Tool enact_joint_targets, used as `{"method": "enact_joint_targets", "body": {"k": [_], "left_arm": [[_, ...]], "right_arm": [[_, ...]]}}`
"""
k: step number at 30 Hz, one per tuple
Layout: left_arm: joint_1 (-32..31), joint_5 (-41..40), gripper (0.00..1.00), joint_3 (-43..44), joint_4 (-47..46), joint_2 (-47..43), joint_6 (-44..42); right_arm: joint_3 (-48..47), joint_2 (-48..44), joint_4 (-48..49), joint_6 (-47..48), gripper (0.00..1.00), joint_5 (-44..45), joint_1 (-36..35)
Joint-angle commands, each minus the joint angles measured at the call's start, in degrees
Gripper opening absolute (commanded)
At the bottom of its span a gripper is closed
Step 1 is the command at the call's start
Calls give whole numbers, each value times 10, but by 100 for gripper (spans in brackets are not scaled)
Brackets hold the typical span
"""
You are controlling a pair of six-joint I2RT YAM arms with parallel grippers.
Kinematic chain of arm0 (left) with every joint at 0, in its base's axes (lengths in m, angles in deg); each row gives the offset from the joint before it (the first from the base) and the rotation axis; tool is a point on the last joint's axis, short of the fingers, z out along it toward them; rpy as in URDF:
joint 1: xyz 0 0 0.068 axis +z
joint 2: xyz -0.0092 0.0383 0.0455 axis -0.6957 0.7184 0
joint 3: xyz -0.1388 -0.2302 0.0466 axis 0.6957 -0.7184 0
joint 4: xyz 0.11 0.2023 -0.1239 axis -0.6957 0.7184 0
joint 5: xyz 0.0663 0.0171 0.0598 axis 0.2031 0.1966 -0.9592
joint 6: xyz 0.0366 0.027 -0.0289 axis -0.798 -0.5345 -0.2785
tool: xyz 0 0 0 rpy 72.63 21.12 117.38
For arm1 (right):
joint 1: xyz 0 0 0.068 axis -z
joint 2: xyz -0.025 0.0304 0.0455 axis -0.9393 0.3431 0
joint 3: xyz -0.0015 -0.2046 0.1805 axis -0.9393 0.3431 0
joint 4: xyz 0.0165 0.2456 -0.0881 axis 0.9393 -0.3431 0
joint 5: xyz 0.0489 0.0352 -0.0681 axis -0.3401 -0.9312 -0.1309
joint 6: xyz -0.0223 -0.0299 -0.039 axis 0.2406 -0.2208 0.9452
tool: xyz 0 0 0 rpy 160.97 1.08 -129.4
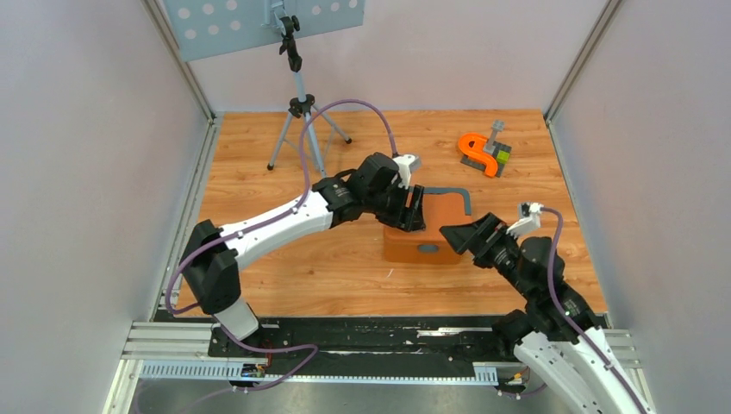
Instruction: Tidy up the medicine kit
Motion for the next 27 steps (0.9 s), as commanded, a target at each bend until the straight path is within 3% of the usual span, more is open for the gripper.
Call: {"method": "enact_joint_targets", "body": {"k": [1,6,11,14,20,27], "left_arm": [[1,-103,76,19,125,-68,-38],[27,-140,94,6,164,-134,-49],[85,-189,100,-29,208,-225,-64],[119,-229,100,-43,232,-285,-73],[172,-261,100,-112,251,-372,-68],[182,-270,100,-206,236,-409,-62]], "right_arm": [[-140,80,-112,108,100,147,2],[-307,212,-205,177,100,294,2],[-381,286,-230,209,100,387,29],[-402,319,-230,233,100,340,94],[-399,365,-229,238,100,156,262],[-386,386,-224,229,100,135,275]]}}
